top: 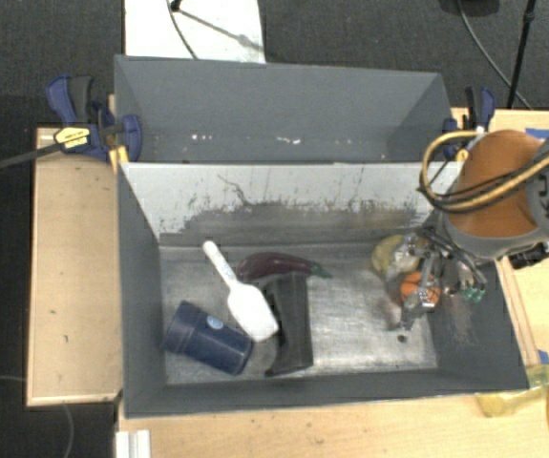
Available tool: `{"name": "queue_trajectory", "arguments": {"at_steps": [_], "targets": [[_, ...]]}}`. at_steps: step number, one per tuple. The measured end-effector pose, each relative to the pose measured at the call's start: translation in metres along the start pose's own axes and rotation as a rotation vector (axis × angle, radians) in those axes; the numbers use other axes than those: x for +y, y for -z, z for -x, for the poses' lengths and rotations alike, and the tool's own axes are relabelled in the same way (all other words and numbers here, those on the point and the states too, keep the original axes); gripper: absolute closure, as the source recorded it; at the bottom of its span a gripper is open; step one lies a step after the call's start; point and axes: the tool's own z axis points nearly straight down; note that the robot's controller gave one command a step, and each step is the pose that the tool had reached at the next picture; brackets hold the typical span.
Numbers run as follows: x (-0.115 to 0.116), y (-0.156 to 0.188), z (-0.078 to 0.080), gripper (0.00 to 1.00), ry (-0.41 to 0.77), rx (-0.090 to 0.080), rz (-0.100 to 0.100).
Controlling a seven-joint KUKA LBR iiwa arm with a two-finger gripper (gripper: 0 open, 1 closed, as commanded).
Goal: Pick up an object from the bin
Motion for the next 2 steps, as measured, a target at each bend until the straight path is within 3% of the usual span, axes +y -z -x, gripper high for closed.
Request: {"name": "queue_trajectory", "arguments": {"at_steps": [1, 2], "targets": [[-0.017, -0.004, -0.006, 0.0, -0.002, -0.011, 0.01], [-0.021, -0.003, 0.009, 1.0, -0.022, 0.0, 0.011]]}}
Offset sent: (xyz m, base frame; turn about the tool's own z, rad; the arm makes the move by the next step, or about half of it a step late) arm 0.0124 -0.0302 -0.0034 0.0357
